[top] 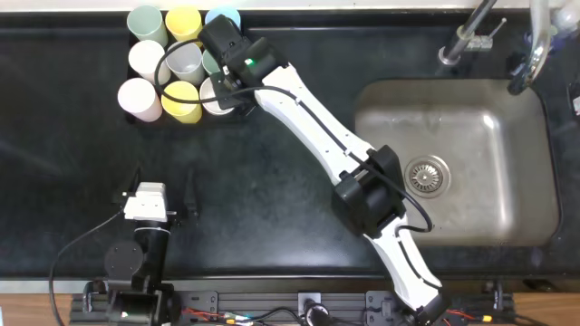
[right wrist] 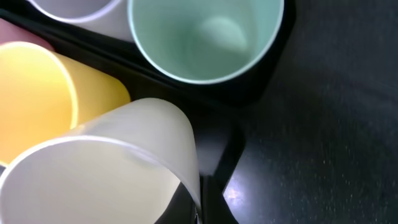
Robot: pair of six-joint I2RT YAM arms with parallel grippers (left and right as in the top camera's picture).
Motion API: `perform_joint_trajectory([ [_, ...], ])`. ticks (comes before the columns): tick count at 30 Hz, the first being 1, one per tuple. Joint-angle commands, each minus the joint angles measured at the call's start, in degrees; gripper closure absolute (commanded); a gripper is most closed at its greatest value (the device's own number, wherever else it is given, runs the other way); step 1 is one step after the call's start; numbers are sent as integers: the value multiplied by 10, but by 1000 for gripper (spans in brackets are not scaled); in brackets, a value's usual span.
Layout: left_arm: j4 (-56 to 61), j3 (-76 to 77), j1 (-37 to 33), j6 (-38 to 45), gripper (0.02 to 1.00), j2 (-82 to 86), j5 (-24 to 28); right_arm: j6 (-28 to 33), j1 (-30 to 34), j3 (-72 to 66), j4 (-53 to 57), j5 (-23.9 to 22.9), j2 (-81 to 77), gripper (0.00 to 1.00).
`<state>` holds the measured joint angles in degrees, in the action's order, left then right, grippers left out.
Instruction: Store Cups
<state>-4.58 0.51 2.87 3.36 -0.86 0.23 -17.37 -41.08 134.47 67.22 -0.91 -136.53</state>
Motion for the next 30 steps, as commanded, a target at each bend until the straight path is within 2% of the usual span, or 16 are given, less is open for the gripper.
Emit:
perform_joint_trajectory([
  [1,-3,0,-5,-4,18,6,-1,-14,-5,22,2,-10,-17,958],
  [6,-3,0,-5,-4,18,6,-1,-19,-5,22,0,-11,-17,954],
  [9,-3,0,-5,-4,18,6,-1,-19,-5,22,1,-11,-17,871],
  [16,-3,0,-5,-4,18,6,-1,-19,-5,22,0,-11,-17,794],
  [18,-3,0,-5,-4,18,6,-1,-19,-5,22,0,-11,-16,737],
  [21,-3,0,-5,-4,18,6,-1,-16,-5,22,0,-11,-4,592],
  [25,-3,0,-5,-4,18,6,-1,4,0,22,-7,-11,36,470],
  [30,-3,0,-5,-4,20,6,-1,45,24,22,-2,-10,109,373],
])
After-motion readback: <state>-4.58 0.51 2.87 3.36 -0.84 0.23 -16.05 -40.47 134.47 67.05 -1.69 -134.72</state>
